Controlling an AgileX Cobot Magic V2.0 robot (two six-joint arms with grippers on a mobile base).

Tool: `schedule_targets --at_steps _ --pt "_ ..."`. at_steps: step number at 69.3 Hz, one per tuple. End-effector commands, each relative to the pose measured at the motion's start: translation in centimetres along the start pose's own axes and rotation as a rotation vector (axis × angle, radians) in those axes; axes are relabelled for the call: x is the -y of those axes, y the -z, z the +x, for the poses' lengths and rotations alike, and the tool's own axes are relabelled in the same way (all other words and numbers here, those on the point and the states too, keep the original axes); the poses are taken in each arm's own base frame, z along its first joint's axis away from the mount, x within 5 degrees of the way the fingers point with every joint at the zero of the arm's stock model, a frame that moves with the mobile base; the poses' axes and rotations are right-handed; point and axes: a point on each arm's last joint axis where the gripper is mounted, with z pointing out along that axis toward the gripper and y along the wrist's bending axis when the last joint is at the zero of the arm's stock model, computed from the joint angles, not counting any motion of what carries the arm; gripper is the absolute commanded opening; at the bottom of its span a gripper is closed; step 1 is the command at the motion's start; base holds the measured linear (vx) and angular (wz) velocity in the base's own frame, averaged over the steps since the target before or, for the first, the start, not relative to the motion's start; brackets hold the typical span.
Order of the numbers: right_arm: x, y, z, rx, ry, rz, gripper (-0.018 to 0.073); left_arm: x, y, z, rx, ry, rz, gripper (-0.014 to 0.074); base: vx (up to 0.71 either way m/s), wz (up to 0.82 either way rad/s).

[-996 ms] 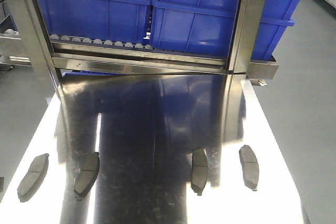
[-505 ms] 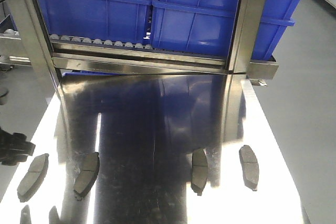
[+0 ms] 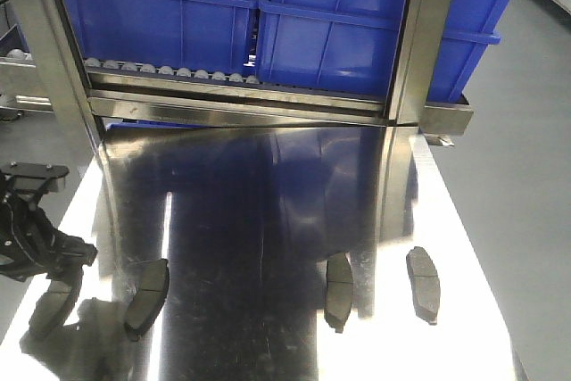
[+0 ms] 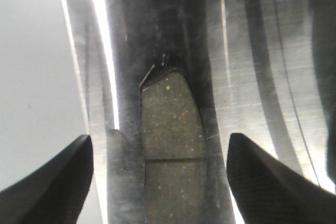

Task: Move and align brake pads A on conveyor
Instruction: 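Lower the left gripper onto the nearest brake pad and grasp it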

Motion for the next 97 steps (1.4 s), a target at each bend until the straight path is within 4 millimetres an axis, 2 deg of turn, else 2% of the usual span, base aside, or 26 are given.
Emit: schedule_targets --at_steps 1,16,27,39,52,58,67,81,89,97 --pt "0.0 0.1 -0.4 0.075 0.008 -0.004 -0.0011 0.1 0.9 -0.8 0.045 0.006 0.006 0.0512 0.00 0.00" --pt "0.0 0.1 -0.4 0.075 0.008 -0.004 -0.0011 0.0 -0.2 -0.8 0.011 0.009 0.011 0.0504 0.00 0.00" --pt "0.0 0.1 -0.4 0.075 0.008 -0.004 -0.0011 0.1 -0.7 -0.6 -0.019 0.013 0.018 0.0437 0.00 0.00" --pt "0.0 0.1 -0.4 0.075 0.008 -0.004 -0.0011 0.4 -1.0 -0.6 -0.034 0.010 0.060 0.0269 0.00 0.00" --pt "0.0 0.1 -0.4 0.075 0.008 -0.004 -0.0011 0.6 -0.8 -0.7 -0.023 0.007 0.076 -0.0009 0.00 0.00" --pt "0.0 0.1 -0.4 0.075 0.008 -0.004 -0.0011 0.7 -0.4 -0.6 -0.013 0.021 0.087 -0.0009 0.00 0.00" --pt "0.0 0.1 -0.4 0.075 0.008 -0.004 -0.0011 0.9 1.3 -0.5 0.032 0.028 0.096 -0.0007 0.00 0.00" --pt "0.0 0.1 -0.4 0.075 0.008 -0.004 -0.0011 1.0 6.8 0.3 0.215 0.010 0.071 -0.0007 0.00 0.00" --pt "0.0 0.1 -0.4 0.075 0.008 -0.004 -0.0011 1.2 10.2 1.9 0.362 0.024 0.059 -0.0007 0.00 0.00" --pt "0.0 0.1 -0.4 0.075 0.008 -0.004 -0.0011 1.5 13.3 4.3 0.510 0.026 0.045 -0.0006 0.00 0.00"
